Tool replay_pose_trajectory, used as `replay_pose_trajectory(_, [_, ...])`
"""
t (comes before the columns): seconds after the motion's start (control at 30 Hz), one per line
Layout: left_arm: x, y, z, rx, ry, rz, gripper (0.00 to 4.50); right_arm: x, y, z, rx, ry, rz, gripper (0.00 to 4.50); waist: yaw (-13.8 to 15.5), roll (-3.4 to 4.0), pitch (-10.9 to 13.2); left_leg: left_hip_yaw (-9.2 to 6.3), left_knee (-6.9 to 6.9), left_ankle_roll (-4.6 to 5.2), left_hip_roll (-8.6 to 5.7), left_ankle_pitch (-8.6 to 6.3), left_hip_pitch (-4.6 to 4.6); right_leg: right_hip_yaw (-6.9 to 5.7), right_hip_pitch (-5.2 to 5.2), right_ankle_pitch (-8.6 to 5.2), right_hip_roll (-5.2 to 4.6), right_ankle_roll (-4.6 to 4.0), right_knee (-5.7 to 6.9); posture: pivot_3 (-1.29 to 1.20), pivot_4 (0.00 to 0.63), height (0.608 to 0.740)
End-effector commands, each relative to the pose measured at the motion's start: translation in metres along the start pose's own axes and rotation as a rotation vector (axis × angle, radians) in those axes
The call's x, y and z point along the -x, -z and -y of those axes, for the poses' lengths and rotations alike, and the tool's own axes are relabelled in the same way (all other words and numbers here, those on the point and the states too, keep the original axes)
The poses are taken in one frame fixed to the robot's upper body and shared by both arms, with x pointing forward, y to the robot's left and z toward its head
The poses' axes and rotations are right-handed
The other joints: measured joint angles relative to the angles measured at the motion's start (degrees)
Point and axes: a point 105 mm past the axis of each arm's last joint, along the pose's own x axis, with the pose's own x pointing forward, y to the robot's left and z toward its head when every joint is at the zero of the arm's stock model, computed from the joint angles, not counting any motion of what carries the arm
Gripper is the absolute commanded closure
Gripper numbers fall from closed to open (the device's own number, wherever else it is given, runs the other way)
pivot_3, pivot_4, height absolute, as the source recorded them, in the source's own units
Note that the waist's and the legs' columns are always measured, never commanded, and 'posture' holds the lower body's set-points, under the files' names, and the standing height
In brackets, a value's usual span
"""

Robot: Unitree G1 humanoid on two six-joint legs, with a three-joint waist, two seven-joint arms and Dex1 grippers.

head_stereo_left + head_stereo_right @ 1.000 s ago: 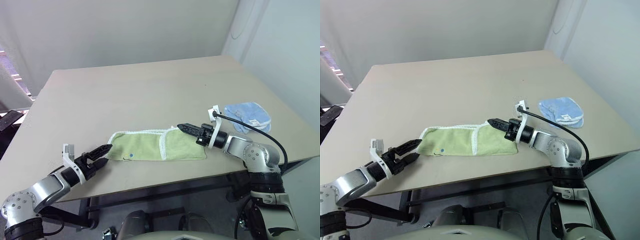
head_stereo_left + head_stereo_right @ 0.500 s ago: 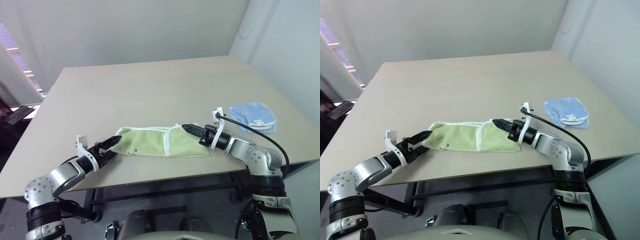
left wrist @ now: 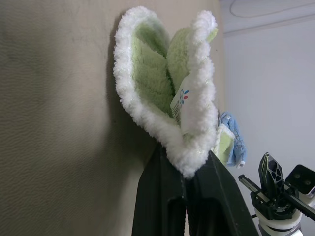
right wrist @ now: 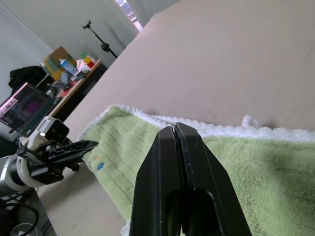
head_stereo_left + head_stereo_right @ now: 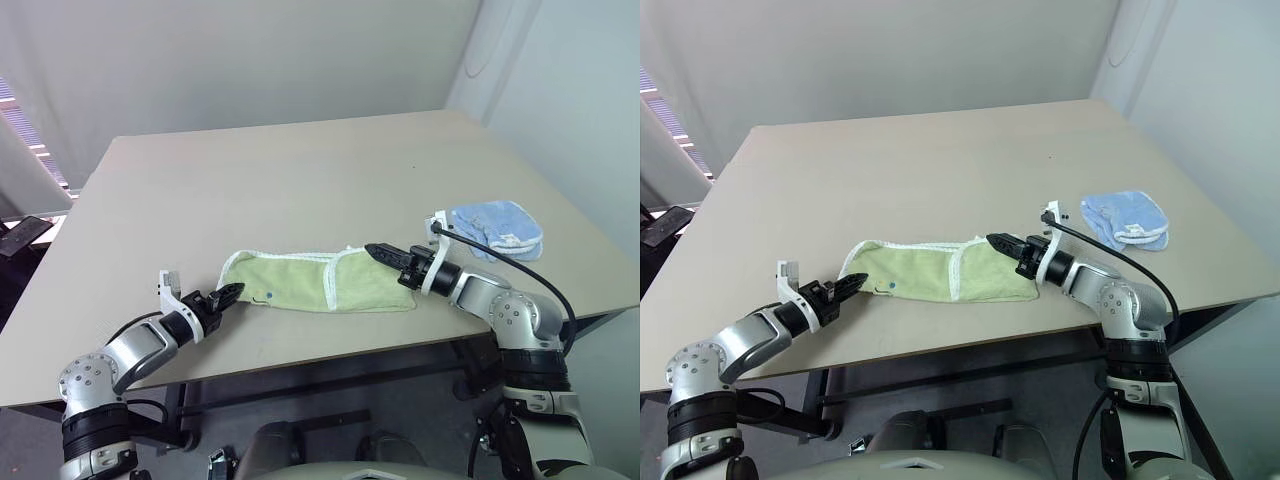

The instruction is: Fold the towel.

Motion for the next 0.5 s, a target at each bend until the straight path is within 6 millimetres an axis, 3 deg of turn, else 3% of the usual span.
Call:
replay_pose_trajectory(0.03, [0.005, -0.001, 0.025, -0.090, 0.095, -0.022, 4.46, -0.002, -0.005, -0.005, 0.046, -0.026, 0.016, 4.50, -0.01, -0.03, 0.02, 0.00, 0.00, 0.00, 0.01, 0.00, 0.00, 0.00, -0.01, 0.00, 0.00, 0.00, 0.01, 0.00, 0.000, 0.724])
replay_pose_trajectory(0.17, [0.006, -0.002, 0.027, -0.166, 0.058, -0.036, 4.46, 0.001, -0.010, -0.010, 0.055, -0.062, 0.040, 4.50, 0.10, -0.05, 0.03, 0.03, 0.00, 0.01, 0.02, 0.00, 0.00, 0.02, -0.04, -0.01, 0.01, -0.02, 0.00, 0.00, 0.000, 0.724])
replay_pose_trajectory(0.5, [-0.004, -0.010, 0.061, -0.427, 0.091, -0.096, 4.46, 0.027, -0.034, -0.022, 0.093, -0.130, 0.086, 4.50, 0.29, -0.15, 0.11, 0.05, -0.02, 0.03, 0.01, -0.02, -0.02, 0.04, -0.06, -0.08, 0.00, -0.15, -0.02, 0.00, 0.000, 0.724])
